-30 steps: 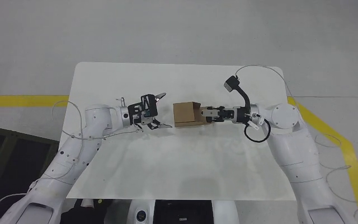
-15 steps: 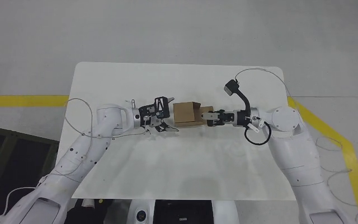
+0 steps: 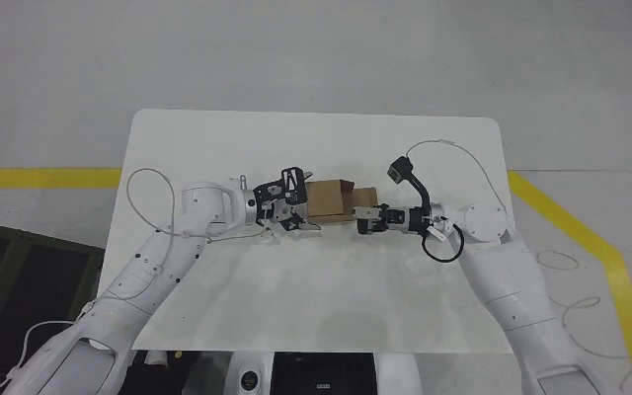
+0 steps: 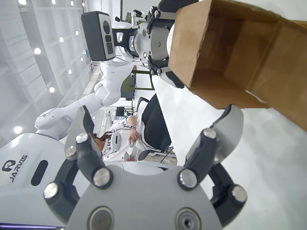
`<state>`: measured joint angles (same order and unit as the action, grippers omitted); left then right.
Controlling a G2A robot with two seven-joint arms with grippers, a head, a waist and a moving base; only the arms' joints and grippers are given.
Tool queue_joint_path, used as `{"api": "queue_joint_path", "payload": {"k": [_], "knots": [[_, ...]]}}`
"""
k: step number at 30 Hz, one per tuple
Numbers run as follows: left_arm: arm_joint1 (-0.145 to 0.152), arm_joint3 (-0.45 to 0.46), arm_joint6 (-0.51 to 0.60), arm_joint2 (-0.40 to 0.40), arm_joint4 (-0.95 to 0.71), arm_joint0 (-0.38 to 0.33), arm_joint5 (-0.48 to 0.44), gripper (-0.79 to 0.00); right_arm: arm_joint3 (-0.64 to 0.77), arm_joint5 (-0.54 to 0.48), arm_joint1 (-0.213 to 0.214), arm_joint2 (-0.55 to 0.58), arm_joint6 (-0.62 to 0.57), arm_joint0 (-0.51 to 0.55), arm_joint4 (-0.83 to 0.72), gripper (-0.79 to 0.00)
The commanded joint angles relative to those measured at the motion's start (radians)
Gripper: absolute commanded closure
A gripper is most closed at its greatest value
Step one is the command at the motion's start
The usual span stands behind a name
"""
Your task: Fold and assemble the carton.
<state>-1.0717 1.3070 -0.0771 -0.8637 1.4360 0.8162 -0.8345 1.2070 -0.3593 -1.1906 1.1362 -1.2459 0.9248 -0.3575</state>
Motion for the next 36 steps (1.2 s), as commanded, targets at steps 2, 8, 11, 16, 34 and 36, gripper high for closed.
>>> {"api": "queue_joint_path", "payload": {"k": [2, 8, 11, 16, 34, 36], "knots": [[-0.003, -0.008, -0.012, 0.004, 0.007, -0.004, -0.002, -0.785, -0.057, -0.041, -0.011, -0.031, -0.023, -0.043, -0.035, -0.785], [-0.007, -0.022, -0.041, 0.008, 0.021, -0.011, -0.015, -0.785, -0.170, -0.085, -0.041, -0.109, -0.069, -0.131, -0.099, -0.785], [-0.008, -0.026, -0.053, 0.010, 0.030, -0.012, -0.022, -0.785, -0.224, -0.099, -0.059, -0.151, -0.093, -0.174, -0.124, -0.785], [-0.009, -0.033, -0.072, 0.010, 0.044, -0.014, -0.030, -0.785, -0.296, -0.113, -0.088, -0.211, -0.101, -0.232, -0.152, -0.785], [-0.008, -0.033, -0.097, -0.004, 0.070, -0.005, -0.059, -0.785, -0.395, -0.142, -0.121, -0.305, -0.073, -0.298, -0.207, -0.785], [-0.009, -0.034, -0.095, -0.003, 0.070, -0.005, -0.053, -0.785, -0.382, -0.151, -0.114, -0.294, -0.064, -0.294, -0.212, -0.785]]}}
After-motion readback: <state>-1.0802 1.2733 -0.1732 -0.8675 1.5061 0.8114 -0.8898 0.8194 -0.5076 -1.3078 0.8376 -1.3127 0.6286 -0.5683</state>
